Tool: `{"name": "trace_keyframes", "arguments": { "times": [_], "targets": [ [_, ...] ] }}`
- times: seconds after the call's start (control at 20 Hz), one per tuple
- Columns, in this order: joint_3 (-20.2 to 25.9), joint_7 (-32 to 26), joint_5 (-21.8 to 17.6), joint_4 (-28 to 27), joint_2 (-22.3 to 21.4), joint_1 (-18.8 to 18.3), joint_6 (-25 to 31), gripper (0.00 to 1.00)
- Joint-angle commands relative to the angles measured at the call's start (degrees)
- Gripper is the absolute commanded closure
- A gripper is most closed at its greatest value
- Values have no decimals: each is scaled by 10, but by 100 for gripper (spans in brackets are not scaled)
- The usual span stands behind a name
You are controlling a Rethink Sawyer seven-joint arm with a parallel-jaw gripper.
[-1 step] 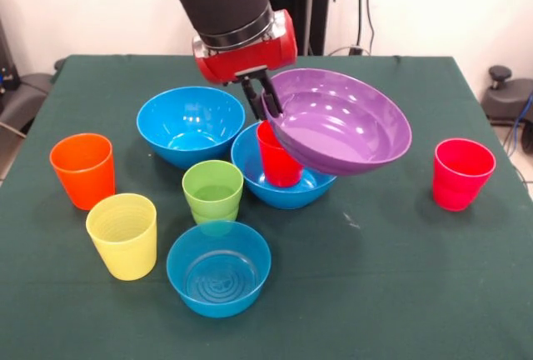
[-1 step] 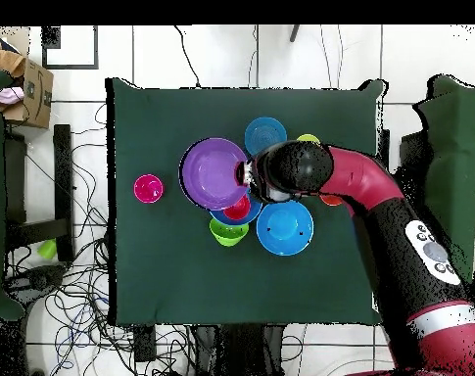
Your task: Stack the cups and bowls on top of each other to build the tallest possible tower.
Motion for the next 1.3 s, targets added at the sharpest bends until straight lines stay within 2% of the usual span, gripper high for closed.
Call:
{"name": "trace_keyframes", "arguments": {
  "times": [0.05,0.3,0.5,0.7,1.0,1.3],
  "targets": [
    [36,-132,-36,28,46,-19,44,100],
    [50,-144,-34,27,53,-32,70,100],
    [63,-139,-34,48,54,-47,63,100],
    [69,-140,-37,38,74,-50,64,100],
    [83,-139,-35,36,79,-56,82,100],
    [79,-163,-53,-11,104,-55,104,100]
  ]
}}
